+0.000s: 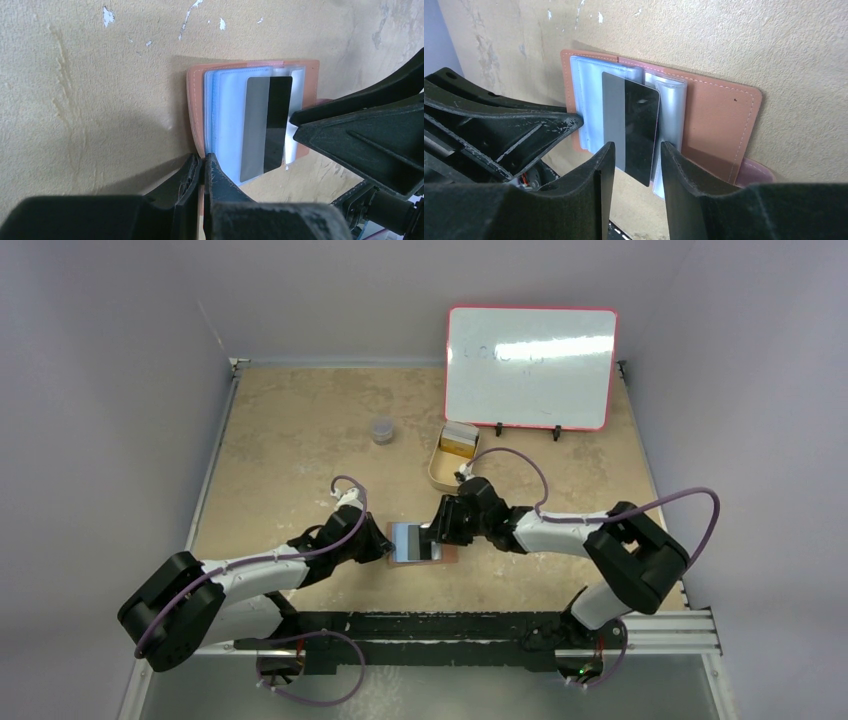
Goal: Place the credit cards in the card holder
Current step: Insert the credit card into the card holder.
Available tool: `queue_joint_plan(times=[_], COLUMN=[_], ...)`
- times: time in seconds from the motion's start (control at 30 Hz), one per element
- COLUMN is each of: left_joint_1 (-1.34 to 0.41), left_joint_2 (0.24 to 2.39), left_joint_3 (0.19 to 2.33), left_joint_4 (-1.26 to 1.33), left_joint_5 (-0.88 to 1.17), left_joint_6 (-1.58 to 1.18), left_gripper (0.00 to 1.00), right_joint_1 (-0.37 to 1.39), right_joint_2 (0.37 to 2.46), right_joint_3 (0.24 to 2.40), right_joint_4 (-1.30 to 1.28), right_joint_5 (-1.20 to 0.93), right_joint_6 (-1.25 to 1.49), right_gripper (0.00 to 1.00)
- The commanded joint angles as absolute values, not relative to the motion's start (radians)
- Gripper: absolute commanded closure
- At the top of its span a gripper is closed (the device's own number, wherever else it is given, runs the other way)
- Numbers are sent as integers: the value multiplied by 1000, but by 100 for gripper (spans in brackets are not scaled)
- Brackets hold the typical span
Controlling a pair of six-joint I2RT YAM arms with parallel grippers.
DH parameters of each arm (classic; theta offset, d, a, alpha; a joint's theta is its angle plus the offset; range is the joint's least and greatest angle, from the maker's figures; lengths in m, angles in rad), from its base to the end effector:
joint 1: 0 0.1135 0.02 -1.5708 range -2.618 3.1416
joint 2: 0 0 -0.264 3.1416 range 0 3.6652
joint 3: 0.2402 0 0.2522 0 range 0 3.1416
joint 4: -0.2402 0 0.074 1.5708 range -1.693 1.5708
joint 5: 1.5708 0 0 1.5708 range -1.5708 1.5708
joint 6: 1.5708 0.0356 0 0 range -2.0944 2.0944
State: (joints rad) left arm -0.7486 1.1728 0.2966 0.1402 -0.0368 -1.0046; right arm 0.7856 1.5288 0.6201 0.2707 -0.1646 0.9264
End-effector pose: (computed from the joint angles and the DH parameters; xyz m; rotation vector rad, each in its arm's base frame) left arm 0.1487 -0.1364 0.1335 -0.3340 2.4376 -0.8096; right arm 0.2041 0.2124 0.1560 0.0705 2.4395 1.0590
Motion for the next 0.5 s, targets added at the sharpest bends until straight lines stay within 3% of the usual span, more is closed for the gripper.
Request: queue_joint_plan(times=[0.0, 0.47], left_joint_1=[-754, -755], left_joint_2=[1158, 1173], left_joint_3=[289, 290], left_joint_4=[161, 186], left_joint_5=[-22, -10], left_joint_6=[-1013, -1019], left_gripper=[100, 100], right_joint_1=[798, 831], right_joint_2=[1542, 1625], right_joint_3=[651, 712], right_joint_4=[247, 292], right_joint_5=[-139, -168], right_joint_6=[912, 896], right_gripper=[58, 63])
